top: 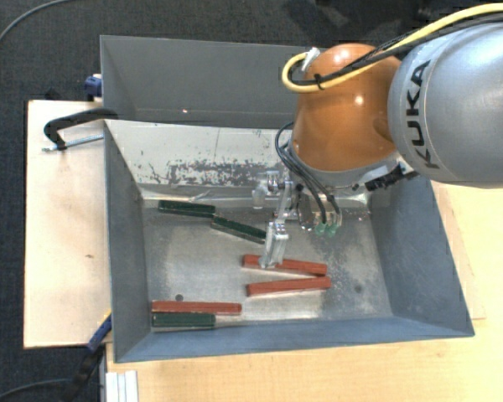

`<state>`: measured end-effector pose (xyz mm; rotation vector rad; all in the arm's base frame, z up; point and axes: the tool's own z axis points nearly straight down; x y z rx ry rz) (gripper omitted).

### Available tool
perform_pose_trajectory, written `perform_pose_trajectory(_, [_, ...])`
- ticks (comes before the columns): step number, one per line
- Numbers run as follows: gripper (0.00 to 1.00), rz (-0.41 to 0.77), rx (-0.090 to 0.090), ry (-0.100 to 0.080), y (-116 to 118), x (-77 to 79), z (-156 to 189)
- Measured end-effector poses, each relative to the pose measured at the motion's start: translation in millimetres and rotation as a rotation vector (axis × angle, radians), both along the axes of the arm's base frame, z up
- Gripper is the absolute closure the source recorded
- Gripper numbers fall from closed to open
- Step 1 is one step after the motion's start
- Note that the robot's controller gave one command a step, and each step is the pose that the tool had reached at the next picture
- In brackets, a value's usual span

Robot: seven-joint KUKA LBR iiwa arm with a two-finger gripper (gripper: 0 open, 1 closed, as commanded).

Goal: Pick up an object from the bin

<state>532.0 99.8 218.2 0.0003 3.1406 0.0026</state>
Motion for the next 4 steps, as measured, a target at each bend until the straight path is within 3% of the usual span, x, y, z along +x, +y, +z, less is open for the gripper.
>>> perform_pose_trajectory(1, [0.00, 0.143, -0.002, 0.009, -15, -12.9, -147])
perform_pose_trajectory(2, [0.00, 0.147, -0.005, 0.000, -110, -5.0, -148])
perform_pose_trajectory(3, [1.00, 0.153, -0.001, 0.000, -104, -5.0, -148])
perform_pose_trajectory(4, [1.00, 0.259, -0.003, -0.014, -108, 2.8, -45])
